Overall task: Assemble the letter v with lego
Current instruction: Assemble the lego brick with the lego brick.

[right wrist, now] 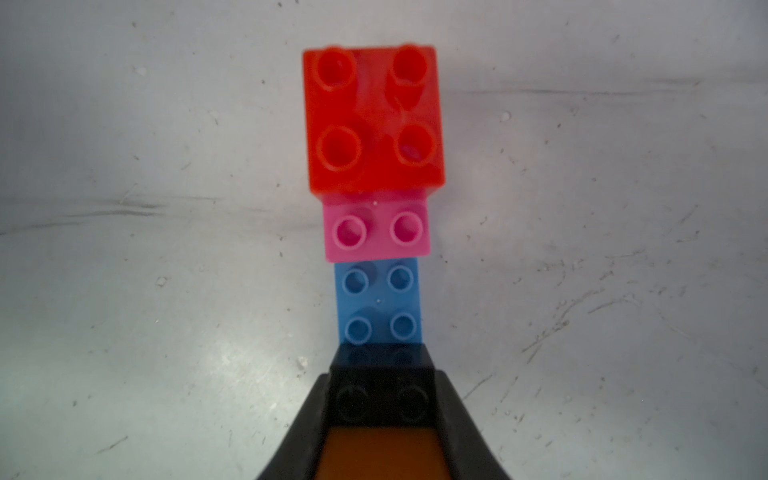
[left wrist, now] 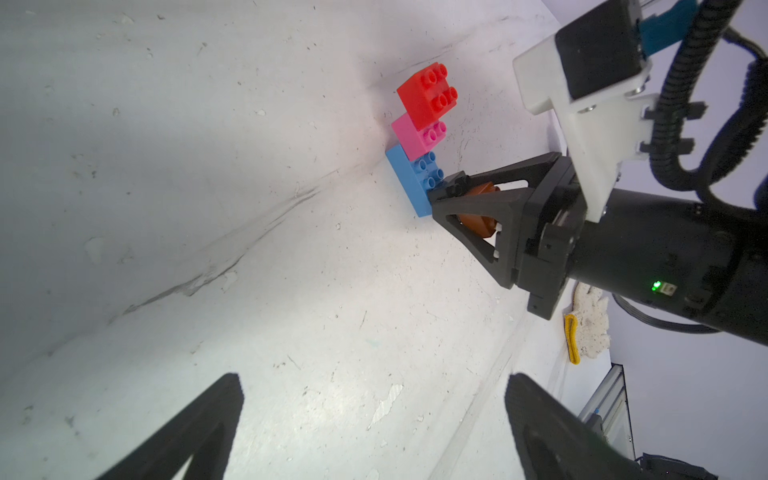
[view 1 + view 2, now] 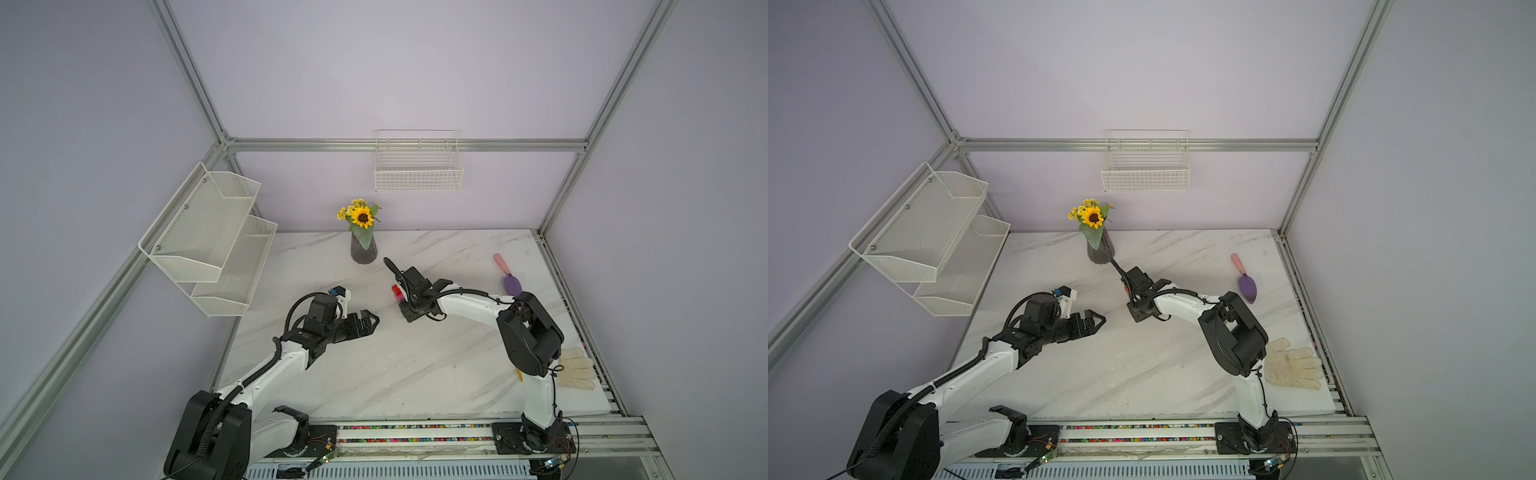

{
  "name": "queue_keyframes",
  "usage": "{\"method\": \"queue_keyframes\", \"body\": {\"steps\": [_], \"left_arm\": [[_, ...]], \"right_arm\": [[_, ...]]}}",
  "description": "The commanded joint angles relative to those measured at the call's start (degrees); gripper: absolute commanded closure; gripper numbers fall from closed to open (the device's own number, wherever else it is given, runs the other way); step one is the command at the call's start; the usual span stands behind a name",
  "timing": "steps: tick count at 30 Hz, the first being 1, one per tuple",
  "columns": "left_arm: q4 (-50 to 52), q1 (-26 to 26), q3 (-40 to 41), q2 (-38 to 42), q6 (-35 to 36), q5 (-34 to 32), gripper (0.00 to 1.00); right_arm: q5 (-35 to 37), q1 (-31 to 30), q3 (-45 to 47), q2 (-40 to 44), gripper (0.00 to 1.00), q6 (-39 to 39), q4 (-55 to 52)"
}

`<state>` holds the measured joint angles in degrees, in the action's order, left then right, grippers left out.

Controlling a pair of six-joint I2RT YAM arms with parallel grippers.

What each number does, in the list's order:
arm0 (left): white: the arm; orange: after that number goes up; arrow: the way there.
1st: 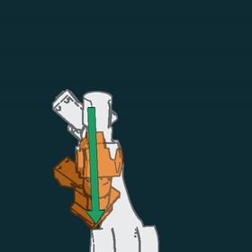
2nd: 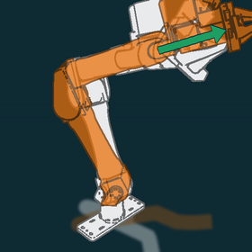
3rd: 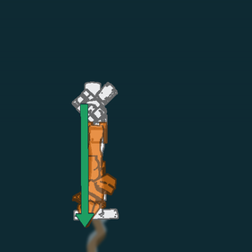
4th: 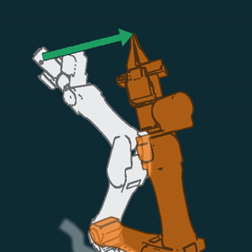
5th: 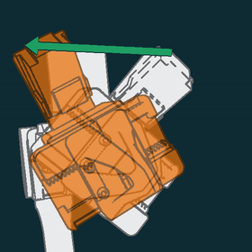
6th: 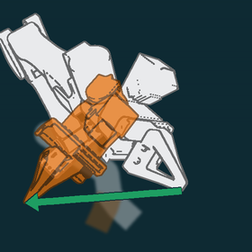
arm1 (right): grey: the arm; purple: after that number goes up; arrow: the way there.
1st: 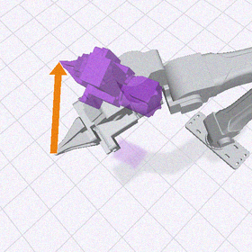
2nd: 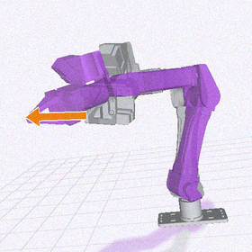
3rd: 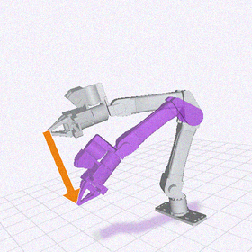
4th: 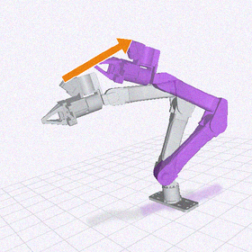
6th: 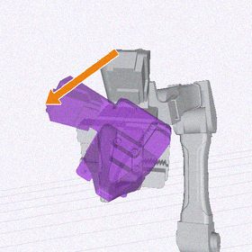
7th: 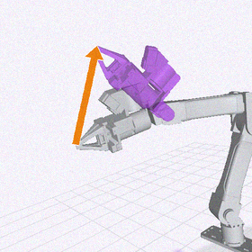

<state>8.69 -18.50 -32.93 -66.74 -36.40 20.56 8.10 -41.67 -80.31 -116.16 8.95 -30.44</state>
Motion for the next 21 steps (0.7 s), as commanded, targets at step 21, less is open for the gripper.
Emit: {"method": "queue_keyframes", "body": {"steps": [21], "left_arm": [[3.2, -0.2, -0.7, 5.8, 0.4, -1.7, 0.0]], "right_arm": [[-14.7, -1.6, 4.6, -13.6, 1.0, -2.9, -12.0]]}}
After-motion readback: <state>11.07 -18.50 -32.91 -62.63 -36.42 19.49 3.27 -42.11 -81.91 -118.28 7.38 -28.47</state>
